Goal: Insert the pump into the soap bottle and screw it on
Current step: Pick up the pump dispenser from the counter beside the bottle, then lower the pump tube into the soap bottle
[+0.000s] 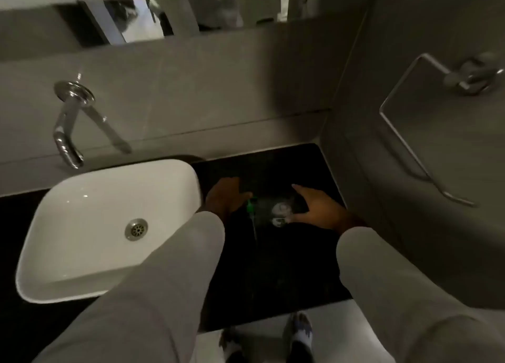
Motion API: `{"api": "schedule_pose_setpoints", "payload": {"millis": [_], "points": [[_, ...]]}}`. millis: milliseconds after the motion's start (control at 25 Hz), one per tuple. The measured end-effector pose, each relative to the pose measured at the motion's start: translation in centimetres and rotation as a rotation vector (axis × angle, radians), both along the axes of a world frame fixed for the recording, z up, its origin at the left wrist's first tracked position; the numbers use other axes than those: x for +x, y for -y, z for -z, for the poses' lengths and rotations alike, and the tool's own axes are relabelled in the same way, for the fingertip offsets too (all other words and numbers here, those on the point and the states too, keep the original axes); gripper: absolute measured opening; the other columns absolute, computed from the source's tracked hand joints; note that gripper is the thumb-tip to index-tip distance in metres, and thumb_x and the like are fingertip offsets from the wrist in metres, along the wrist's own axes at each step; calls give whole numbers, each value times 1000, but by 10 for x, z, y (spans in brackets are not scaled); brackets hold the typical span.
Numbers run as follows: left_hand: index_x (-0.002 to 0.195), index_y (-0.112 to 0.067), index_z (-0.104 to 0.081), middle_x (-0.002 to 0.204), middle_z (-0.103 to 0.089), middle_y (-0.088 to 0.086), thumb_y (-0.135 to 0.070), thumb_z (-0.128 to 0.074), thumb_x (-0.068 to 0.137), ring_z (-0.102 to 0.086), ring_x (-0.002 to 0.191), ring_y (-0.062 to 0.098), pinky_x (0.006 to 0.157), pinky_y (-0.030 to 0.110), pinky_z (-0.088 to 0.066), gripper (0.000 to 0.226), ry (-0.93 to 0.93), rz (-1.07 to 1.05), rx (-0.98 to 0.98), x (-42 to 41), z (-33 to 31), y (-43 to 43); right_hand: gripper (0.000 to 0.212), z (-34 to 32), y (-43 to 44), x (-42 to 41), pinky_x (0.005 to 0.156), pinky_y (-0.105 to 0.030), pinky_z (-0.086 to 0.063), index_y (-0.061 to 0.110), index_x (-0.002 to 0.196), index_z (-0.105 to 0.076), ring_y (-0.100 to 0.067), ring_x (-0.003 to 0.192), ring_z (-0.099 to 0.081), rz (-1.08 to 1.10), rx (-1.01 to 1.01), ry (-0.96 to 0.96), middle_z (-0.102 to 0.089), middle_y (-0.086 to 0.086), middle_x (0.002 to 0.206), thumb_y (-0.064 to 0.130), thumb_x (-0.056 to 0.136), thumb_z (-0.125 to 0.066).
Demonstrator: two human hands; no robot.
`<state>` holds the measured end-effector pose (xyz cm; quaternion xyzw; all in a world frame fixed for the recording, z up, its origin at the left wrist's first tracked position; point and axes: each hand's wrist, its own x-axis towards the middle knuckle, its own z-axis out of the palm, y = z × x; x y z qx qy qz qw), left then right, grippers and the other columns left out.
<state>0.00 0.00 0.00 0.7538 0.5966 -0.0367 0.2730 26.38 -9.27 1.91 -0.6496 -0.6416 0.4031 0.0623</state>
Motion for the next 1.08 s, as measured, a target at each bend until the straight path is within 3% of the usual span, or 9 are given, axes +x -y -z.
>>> {"api": "schedule_pose_setpoints", "payload": {"millis": [120,200,360,520,640,720,800,920,1080], "points": [[113,-8,-71,114,-70,18,-63,-66,82,-67,106,39,80,40,-54,64,-13,-147,-61,12,39,7,97,38,4,-3,109,-33,-39,25,146,-42,-24,137,-45,93,32,-108,-46,-5,151,45,63,-88],[109,-9,-71,105,-70,14,-64,-69,81,-69,97,36,73,37,-52,62,-28,-264,-134,18,50,15,81,60,5,-8,104,-32,-45,22,133,-57,-22,126,-56,139,122,-191,-58,-3,137,37,61,-90],[110,-8,-70,107,-71,15,-62,-67,83,-68,97,37,87,47,-59,61,-8,-349,-199,25,66,14,54,71,2,-11,99,-29,-49,29,112,-69,-10,111,-60,194,206,-330,-62,12,116,37,62,-89],[106,-9,-75,107,-73,16,-50,-70,84,-70,98,38,85,46,-60,46,2,-357,-178,29,71,13,56,77,-4,-10,104,-36,-48,26,111,-71,-13,118,-58,218,188,-321,-62,10,123,41,60,-89],[85,-12,-78,84,-76,7,-46,-74,84,-73,81,23,79,38,-61,33,248,-442,-37,29,46,0,58,79,-17,-6,120,-43,-27,24,116,-70,-21,147,-28,193,102,-259,-45,2,152,43,64,-87],[86,-16,-80,78,-76,-2,-44,-76,85,-69,70,1,73,21,-56,28,449,-502,151,32,10,-9,51,76,-27,-4,120,-44,-16,24,111,-72,-21,153,-6,157,71,-235,-27,3,162,41,66,-87],[94,-16,-81,83,-77,-4,-36,-78,86,-65,68,-10,69,6,-47,22,645,-469,321,41,-30,-17,48,72,-36,-3,121,-47,-13,23,109,-73,-23,154,3,126,61,-196,-18,3,165,39,67,-86],[104,-11,-78,99,-78,0,-24,-79,87,-73,89,-1,84,16,-55,21,880,-304,474,56,-69,-18,49,69,-46,-4,122,-52,-9,22,107,-74,-27,153,10,87,70,-117,-11,2,167,45,65,-86],[107,-6,-77,101,-78,-1,-24,-79,87,-74,92,4,84,19,-57,27,861,-232,474,68,-73,-13,52,67,-49,-2,123,-55,-7,24,105,-75,-30,152,16,69,66,-48,-4,2,167,53,63,-84]]}}
